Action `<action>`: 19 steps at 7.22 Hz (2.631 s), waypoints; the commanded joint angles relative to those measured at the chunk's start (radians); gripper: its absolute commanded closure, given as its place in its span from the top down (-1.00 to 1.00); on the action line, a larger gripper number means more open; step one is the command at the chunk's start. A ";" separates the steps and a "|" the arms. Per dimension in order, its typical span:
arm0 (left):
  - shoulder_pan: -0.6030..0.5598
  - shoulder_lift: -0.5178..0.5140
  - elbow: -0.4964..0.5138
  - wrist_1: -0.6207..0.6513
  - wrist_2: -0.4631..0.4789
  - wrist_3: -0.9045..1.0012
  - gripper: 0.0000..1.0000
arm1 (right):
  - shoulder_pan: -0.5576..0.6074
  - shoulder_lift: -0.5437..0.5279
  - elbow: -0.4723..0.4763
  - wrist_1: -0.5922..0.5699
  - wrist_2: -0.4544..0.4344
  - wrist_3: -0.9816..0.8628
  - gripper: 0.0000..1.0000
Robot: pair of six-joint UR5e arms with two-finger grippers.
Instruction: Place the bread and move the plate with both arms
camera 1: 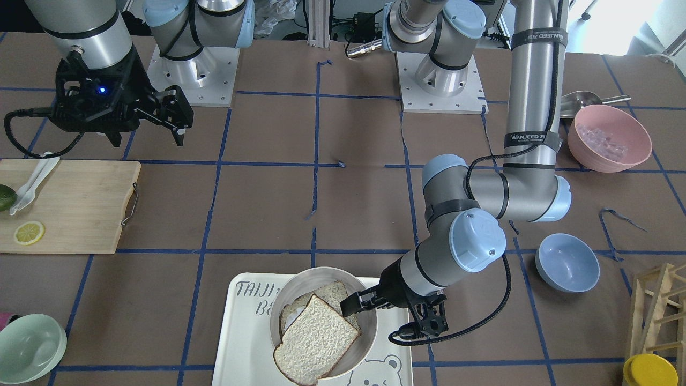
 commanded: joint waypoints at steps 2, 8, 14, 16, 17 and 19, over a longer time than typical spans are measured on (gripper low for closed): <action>0.000 -0.044 -0.005 0.004 -0.026 0.007 -1.00 | 0.000 0.000 0.000 0.001 -0.002 0.000 1.00; -0.001 0.060 0.009 -0.080 0.107 0.011 1.00 | 0.000 0.000 0.000 0.001 -0.002 0.000 1.00; -0.027 0.557 -0.042 -0.635 0.287 0.106 1.00 | 0.000 0.000 0.000 0.001 -0.002 -0.001 1.00; -0.026 0.671 -0.049 -0.770 0.336 0.158 1.00 | 0.000 -0.002 0.000 0.009 -0.002 -0.001 1.00; -0.024 0.686 -0.051 -0.782 0.338 0.200 1.00 | 0.002 -0.002 0.000 0.010 -0.002 0.000 1.00; -0.006 0.693 -0.050 -0.776 0.431 0.311 1.00 | 0.003 -0.006 0.000 0.010 0.002 0.000 1.00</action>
